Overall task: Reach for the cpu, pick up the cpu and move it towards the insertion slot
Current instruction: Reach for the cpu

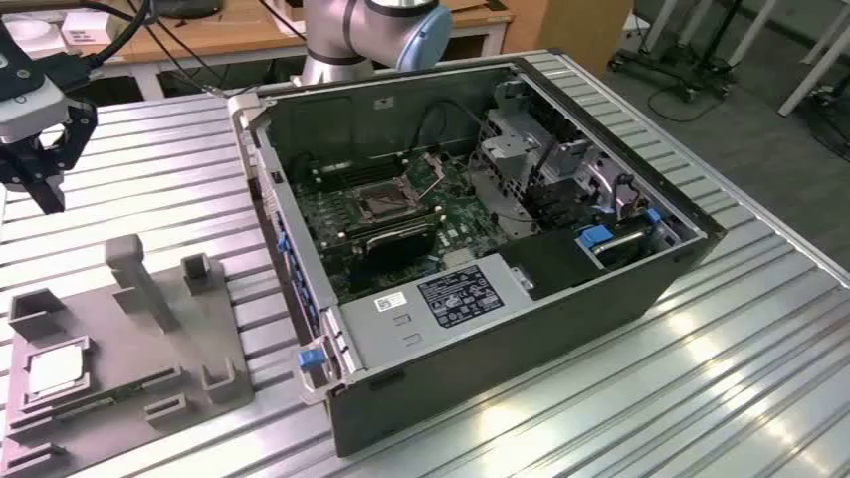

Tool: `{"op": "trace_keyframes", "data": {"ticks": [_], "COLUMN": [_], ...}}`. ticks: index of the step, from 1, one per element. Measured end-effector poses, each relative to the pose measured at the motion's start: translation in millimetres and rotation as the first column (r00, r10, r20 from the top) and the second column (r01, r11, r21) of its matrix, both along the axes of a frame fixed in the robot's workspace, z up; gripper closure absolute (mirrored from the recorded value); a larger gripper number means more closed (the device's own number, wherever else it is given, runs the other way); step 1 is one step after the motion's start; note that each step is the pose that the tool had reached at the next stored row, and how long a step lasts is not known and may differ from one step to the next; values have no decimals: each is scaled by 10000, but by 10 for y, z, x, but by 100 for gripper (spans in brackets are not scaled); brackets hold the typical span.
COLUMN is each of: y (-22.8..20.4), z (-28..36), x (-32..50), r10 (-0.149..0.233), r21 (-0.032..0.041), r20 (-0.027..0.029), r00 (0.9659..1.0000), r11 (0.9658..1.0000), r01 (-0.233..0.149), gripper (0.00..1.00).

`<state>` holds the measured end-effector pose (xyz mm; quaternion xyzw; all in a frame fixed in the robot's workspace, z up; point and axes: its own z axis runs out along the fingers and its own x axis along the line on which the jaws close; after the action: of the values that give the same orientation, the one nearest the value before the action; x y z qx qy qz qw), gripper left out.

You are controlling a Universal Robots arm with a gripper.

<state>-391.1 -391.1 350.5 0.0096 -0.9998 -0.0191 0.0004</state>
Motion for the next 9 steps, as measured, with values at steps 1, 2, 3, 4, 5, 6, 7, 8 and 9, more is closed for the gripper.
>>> {"op": "trace_keyframes", "data": {"ticks": [1, 2, 3, 4, 5, 6, 7, 8, 9], "y": [0, 0, 0, 0, 0, 0, 0, 0, 0], "z": [0, 0, 0, -1, -1, -1, -1, -1, -2], "x": [0, 0, -2, -3, -4, -6, -7, -8, -13], "r10": [0, 0, 1, 0, 0, -1, 0, 0, 0], "r21": [0, 0, 0, 0, 0, 0, 0, 0, 0], "r20": [0, 0, 0, 0, 0, 0, -1, -1, 0], "r00": [10000, 10000, 10000, 10000, 10000, 10000, 10000, 10000, 10000], "r11": [10000, 10000, 10000, 10000, 10000, 10000, 10000, 10000, 10000], "r01": [0, 0, -1, 0, 0, 1, 0, 0, 0], "gripper": [89, 89, 89, 89, 89, 89, 89, 89, 89]}}
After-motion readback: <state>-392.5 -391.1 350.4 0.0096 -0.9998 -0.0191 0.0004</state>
